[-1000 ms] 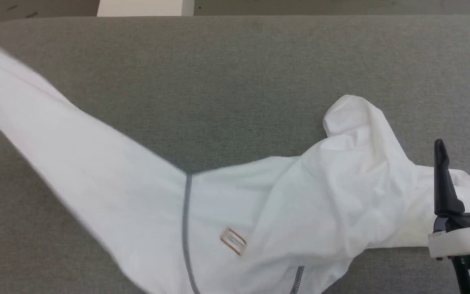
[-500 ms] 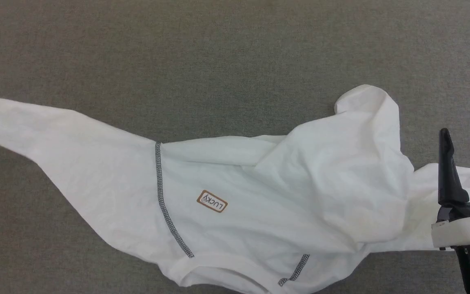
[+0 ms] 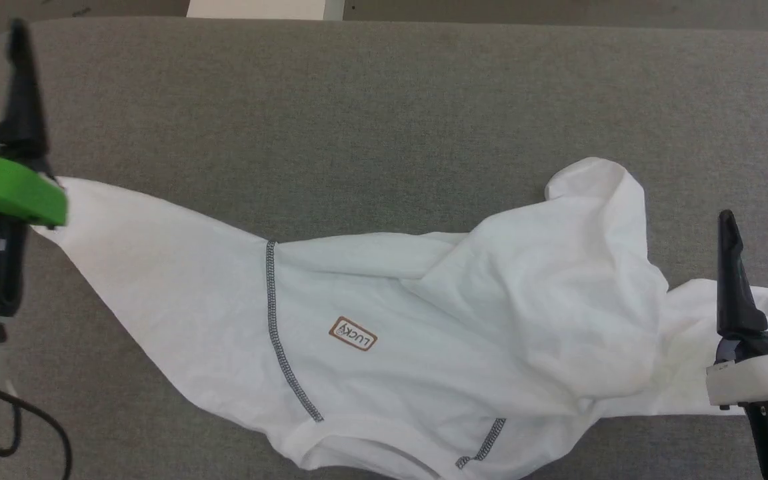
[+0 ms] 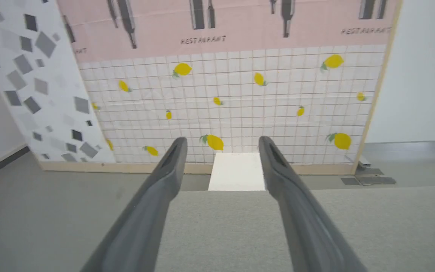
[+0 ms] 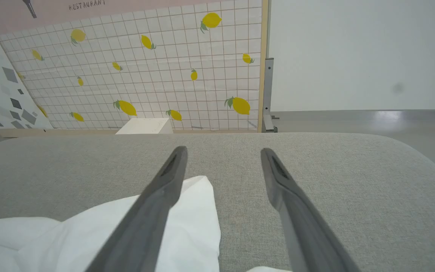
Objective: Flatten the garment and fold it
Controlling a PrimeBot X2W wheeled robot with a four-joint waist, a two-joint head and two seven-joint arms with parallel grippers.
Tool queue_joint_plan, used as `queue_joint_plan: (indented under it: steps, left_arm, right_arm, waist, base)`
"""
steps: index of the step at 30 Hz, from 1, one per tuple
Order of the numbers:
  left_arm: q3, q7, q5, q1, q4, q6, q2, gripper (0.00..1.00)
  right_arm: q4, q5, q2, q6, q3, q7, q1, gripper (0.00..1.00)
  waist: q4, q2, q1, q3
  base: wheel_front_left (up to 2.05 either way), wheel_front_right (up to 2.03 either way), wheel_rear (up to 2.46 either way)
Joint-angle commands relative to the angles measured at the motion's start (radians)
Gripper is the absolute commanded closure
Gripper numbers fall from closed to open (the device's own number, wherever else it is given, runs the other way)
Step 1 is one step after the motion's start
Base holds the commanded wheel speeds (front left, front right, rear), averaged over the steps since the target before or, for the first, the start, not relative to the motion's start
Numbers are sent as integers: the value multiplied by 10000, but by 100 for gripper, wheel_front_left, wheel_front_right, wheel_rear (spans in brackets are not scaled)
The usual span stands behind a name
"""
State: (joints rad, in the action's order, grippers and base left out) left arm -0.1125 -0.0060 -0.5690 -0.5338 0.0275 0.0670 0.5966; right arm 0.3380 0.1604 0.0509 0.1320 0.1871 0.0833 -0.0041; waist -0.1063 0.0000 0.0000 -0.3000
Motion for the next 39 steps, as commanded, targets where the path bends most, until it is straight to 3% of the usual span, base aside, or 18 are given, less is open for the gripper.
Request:
queue_joint_plan:
  steps: [1,9,18,26,27,28,32,35,36,39]
  left_arm:
    - [-324,170,96,-100,-296,-217,-158,0]
    - [-3237,1468,829,590,-1543,-1155,-821,0]
    - [-5332,1777,1657,480,445,-1798,-1006,0]
    - [-6696,1764,1737,-537,2236,-1963,-1001,0]
    - [-6827,1709,1776,-656,2404,-1967,-1004,27]
    - [-7004,1611,1779,-796,2559,-1969,-1021,100]
    - [-6914,1224,1105,-1197,2841,-1973,-1324,100]
    - [-6009,976,62,-1531,2797,-1842,-1649,100]
    - [-5177,874,-322,-2111,2764,-1447,-1476,100]
    - [-4194,764,-822,-2596,3014,-821,-1354,100]
  right_arm:
    - [5,82,-7,-13,-14,-22,69,0]
    - [50,290,-7,-13,6,-102,231,0]
    - [206,286,-7,-13,-66,-70,143,0]
    - [290,250,-7,-13,-194,31,-18,0]
    - [290,250,-7,-13,-210,32,-28,0]
    - [285,250,-7,-13,-231,34,-37,0]
    - [239,251,-7,-13,-208,48,-34,0]
    - [212,234,-7,-13,-165,68,2,0]
    - [210,236,-7,-13,-194,70,9,0]
    - [209,281,-7,-13,-267,25,-26,0]
  waist:
    - [85,0,0,216]
    - [585,0,0,106]
    - [1025,0,0,-513]
    - [1180,0,0,-880]
    - [1191,0,0,-894]
    - [1205,0,0,-904]
    - [1168,0,0,-801]
    - [1110,0,0,-669]
    - [1121,0,0,-642]
    - [1187,0,0,-770]
  base:
    - [0,0,0]
    - [0,0,0]
    - [0,0,0]
    - [0,0,0]
    - [0,0,0]
    - [0,0,0]
    - [0,0,0]
    - [0,0,0]
    - [0,0,0]
    - [0,0,0]
